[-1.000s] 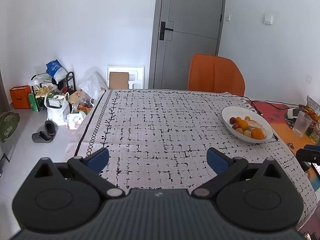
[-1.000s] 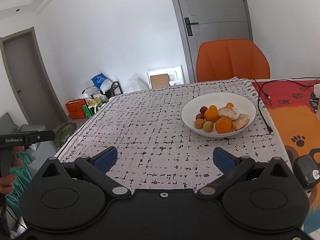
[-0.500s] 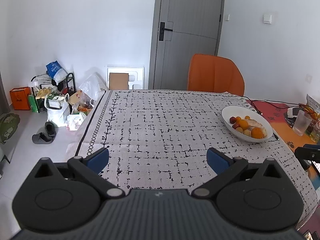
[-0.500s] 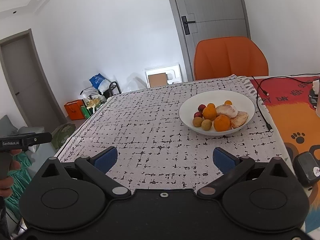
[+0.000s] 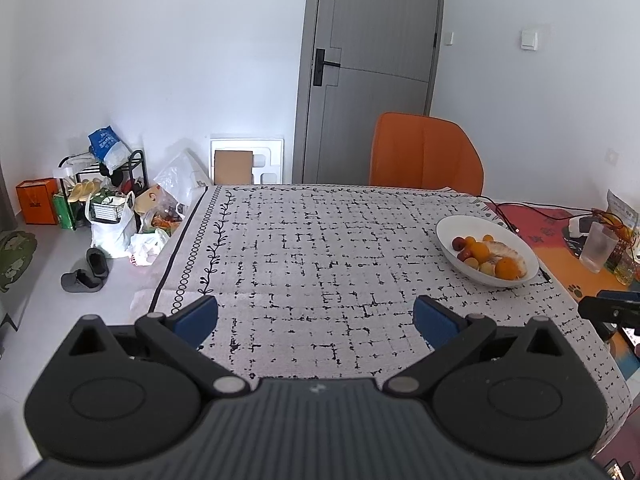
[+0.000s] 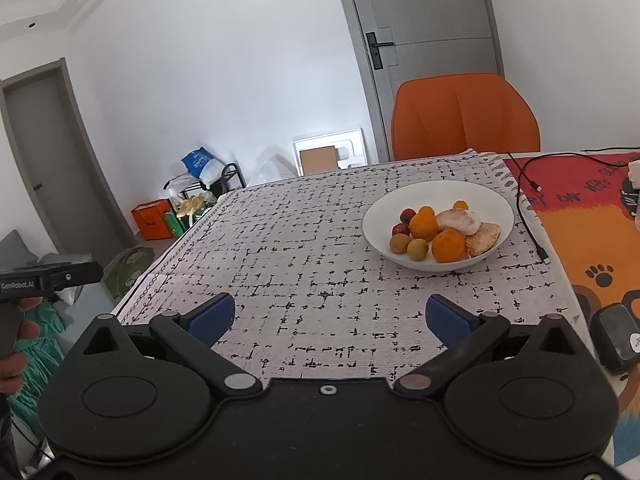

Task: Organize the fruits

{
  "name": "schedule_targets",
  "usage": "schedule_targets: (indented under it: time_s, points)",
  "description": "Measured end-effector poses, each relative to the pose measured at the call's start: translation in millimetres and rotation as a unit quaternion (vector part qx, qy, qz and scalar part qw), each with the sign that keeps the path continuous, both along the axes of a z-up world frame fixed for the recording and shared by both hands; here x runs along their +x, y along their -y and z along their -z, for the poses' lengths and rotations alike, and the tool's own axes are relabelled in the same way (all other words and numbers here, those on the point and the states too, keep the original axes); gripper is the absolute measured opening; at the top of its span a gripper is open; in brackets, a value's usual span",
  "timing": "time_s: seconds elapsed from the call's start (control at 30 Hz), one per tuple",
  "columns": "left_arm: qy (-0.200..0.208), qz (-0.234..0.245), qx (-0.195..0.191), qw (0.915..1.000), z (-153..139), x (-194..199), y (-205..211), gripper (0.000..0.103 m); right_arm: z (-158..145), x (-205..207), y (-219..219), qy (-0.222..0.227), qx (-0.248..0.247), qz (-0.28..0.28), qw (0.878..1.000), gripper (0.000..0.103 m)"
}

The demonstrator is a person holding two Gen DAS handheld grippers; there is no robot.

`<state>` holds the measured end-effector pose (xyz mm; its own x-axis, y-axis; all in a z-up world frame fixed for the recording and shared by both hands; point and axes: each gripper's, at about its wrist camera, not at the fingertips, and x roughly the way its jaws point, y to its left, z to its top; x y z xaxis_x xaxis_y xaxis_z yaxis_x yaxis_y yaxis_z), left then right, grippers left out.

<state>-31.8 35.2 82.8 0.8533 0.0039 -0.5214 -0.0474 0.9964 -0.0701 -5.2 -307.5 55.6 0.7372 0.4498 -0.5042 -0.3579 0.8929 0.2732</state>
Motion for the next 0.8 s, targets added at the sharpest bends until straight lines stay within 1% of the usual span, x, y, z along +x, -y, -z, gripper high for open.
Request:
schedule_targets:
  time_s: [0.53,0.7,0.8]
  points:
    - [0.001,0.005,-0.006,1.0000,1.3,-0.9,-0.3,0.103,2.2,0.0,-3.4,0.000,-0.005,-0.008,1.000,0.103]
    - [0.002,0.013,0.001,0.9999,1.3,-1.9,3.0,0.103,2.0,0.7,-3.1,0.000,-0.005,-0.004,1.000,0.103]
    - [0.002,0.013,-0.002,0.9999,1.2,-1.7,2.4,0.103,3.7,1.5,-3.9,-0.002,-0.005,-0.004,1.000,0.103]
